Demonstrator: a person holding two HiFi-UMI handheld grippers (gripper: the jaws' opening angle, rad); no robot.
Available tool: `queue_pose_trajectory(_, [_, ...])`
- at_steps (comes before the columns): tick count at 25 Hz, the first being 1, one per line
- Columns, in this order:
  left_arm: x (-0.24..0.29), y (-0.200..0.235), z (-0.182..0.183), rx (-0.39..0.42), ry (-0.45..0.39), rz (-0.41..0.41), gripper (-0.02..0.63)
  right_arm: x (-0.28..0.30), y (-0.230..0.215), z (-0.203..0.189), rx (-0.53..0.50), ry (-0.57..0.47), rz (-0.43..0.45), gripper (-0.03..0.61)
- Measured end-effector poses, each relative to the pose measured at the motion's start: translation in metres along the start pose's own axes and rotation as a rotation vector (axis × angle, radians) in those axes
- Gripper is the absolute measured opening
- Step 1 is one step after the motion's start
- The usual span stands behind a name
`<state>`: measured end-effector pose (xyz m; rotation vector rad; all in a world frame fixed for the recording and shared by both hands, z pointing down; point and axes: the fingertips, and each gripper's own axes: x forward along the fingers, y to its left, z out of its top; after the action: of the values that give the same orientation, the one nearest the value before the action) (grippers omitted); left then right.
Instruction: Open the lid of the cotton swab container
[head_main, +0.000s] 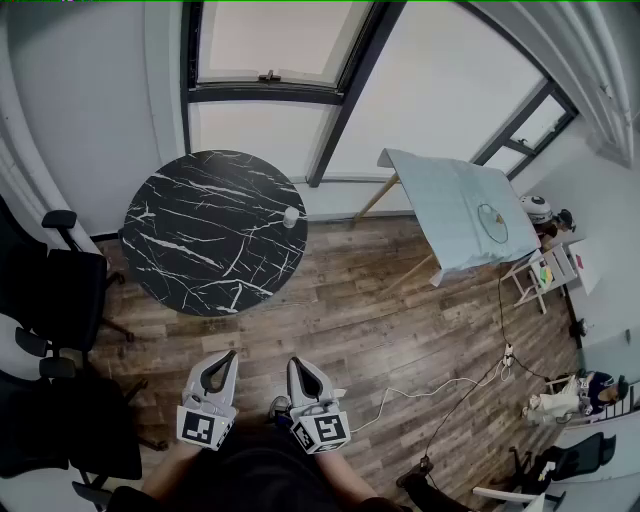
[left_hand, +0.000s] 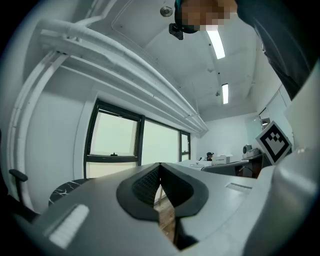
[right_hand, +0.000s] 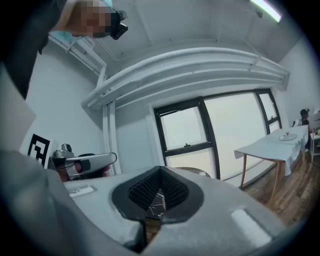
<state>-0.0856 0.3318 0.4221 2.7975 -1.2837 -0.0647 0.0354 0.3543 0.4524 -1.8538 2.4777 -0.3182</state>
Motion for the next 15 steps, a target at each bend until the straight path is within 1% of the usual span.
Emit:
queue_pose_trajectory(2, [-0.002,0.000,-0.001,-0.006,0.007,0.003,0.002,-0.001,0.000,0.001,0.001,0.001,-0.003,-0.005])
queue_pose_trajectory(7, [-0.005,-0.002,0.000,-0.004,-0.006,0.011,0.002,-0.004,-0.002,0.001,0.005,-0.001,-0.008,-0.005])
queue_pose_trajectory(15, [0.003,-0.010,-0.005,-0.007,0.015,-0.007,0.002,-0.004,-0.008,0.001,0.001,0.003,-0.006,-0.005])
